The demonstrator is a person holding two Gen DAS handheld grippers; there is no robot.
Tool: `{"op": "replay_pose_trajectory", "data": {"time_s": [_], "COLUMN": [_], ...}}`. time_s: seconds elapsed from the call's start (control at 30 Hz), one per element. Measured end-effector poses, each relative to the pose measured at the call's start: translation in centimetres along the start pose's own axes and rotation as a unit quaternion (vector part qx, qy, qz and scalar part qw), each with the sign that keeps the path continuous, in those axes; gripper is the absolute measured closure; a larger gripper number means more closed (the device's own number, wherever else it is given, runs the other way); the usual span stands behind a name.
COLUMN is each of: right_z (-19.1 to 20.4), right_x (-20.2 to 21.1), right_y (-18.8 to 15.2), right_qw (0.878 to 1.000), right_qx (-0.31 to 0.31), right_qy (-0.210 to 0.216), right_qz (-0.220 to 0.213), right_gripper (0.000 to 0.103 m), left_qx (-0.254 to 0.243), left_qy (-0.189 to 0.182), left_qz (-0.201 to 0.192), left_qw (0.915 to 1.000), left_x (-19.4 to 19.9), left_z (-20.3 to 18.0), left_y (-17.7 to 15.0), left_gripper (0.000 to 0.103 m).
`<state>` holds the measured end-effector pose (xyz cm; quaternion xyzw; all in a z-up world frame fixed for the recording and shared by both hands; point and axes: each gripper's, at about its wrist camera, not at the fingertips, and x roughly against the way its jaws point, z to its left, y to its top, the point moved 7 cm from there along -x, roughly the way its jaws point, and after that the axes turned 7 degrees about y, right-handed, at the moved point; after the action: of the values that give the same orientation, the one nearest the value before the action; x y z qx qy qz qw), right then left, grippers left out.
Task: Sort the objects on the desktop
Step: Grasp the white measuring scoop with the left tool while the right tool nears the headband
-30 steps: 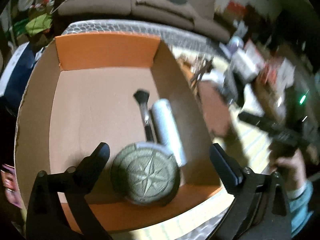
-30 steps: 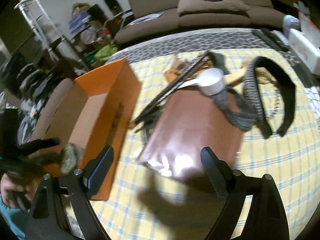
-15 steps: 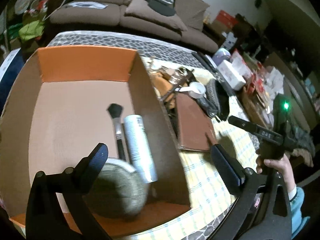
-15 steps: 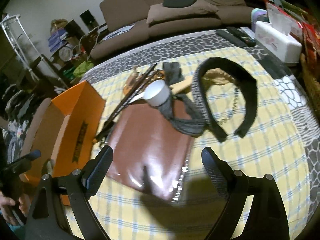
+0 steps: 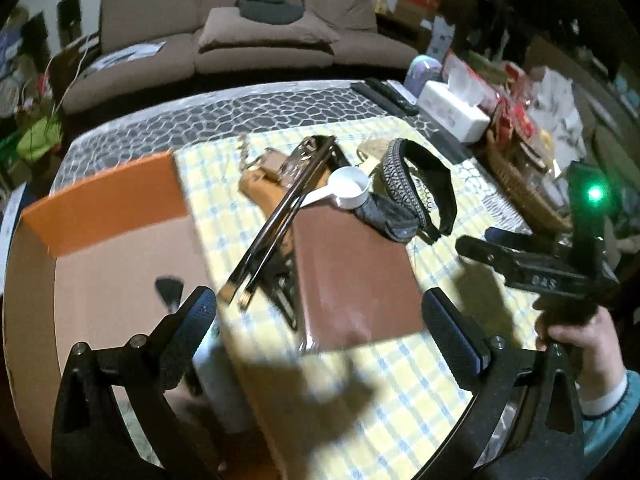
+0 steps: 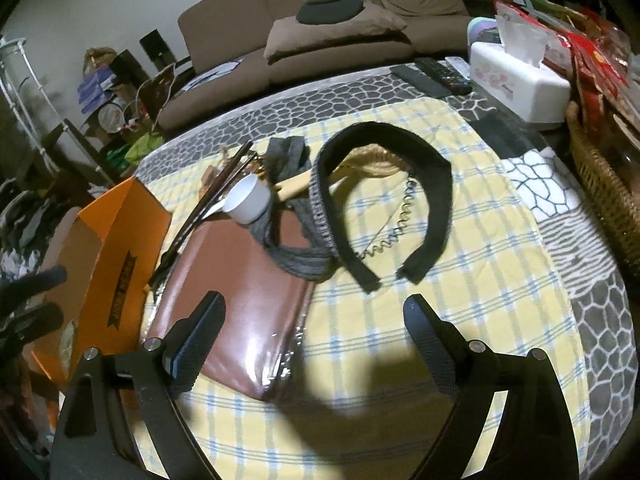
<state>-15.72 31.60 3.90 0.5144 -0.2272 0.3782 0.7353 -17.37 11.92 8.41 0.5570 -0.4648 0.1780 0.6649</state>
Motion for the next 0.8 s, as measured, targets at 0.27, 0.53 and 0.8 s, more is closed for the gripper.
{"op": "replay_pose_trajectory", "data": {"time_s": [0.27,0.53,0.8], "right_z": [-3.1,-5.7,-6.5], "right_x": [0.0,0.5,0.2], "right_y": [0.7,1.1,0.5], "right_qw": [0.999,0.997,0.998], "right_qx": [-0.038,-0.068,-0.06], "right_qy": [0.009,0.016,0.019], "right_qz": [-0.007,-0.018,-0.01], "right_gripper": [0.011,0.011,0.023], "left_qx": [-0.071,-0.169,-0.208], "left_qy": [0.063,0.091,0.096], "left_qz": [0.008,0.006,0.036], "left_qw": [0.9955,0.9814,0.9726], "left_x": [-5.4,-10.7,-14.7], "left_z": [-2.9,-7.4,-9.3], "left_y": [4.2,6.4,6.4], "left_gripper": [0.005,0.02,0.044]}}
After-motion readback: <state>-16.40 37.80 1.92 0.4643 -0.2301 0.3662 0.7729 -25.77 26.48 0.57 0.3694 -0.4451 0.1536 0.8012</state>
